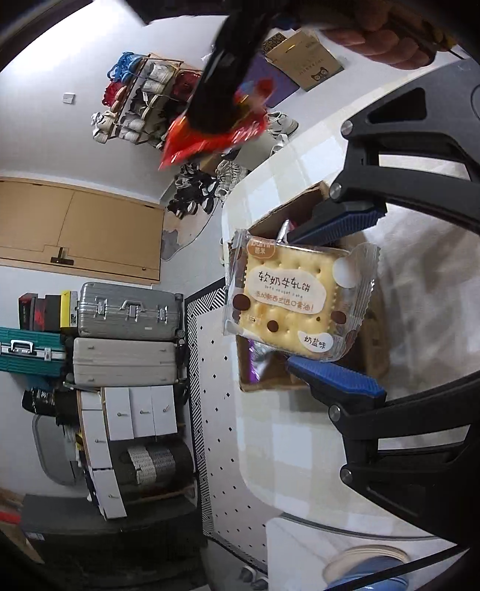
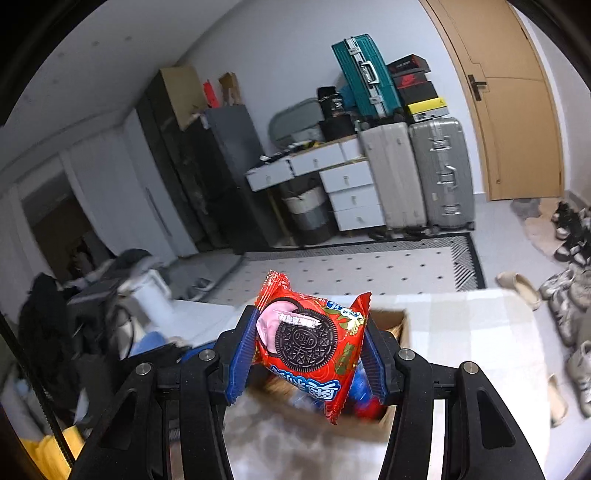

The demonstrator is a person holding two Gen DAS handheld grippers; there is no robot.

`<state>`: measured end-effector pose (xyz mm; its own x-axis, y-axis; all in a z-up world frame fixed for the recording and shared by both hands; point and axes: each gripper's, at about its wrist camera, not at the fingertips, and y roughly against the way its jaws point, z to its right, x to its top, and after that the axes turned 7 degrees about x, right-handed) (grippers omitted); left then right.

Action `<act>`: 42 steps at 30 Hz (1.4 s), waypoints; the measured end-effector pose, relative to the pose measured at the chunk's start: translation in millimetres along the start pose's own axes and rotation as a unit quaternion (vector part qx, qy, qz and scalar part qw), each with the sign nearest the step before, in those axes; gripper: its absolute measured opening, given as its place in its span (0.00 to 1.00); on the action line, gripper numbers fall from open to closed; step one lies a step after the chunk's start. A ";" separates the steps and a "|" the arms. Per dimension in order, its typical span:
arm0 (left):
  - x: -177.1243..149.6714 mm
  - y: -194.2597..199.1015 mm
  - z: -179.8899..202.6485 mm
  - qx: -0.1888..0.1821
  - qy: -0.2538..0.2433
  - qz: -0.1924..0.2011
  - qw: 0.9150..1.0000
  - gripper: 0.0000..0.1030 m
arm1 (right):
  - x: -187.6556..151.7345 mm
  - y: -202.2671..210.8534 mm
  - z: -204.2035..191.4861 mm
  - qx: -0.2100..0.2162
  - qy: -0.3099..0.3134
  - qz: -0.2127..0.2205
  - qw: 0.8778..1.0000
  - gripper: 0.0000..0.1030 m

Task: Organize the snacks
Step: 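Lower both packs into the box and open both tools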

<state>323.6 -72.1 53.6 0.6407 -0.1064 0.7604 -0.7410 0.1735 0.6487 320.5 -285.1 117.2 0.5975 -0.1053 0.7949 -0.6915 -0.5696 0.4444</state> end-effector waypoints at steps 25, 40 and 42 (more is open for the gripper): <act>22.0 -129.1 33.5 -0.050 -0.054 -0.074 0.995 0.49 | 0.6 -100.7 66.7 -0.055 -0.040 -0.093 0.993 0.51; 36.9 -88.7 -1.7 -0.041 -0.028 -0.026 0.998 0.53 | -1.8 -121.9 66.0 -0.061 -0.039 -0.132 0.989 0.51; 33.6 -80.9 -2.4 -0.039 -0.028 -0.028 0.998 0.55 | -2.5 -124.6 65.4 -0.062 -0.037 -0.136 0.988 0.53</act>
<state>405.6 -87.4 26.6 0.6661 -0.1723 0.7257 -0.6855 0.2421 0.6867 431.7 -267.2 32.8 0.7928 -0.0253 0.6089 -0.5435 -0.4814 0.6877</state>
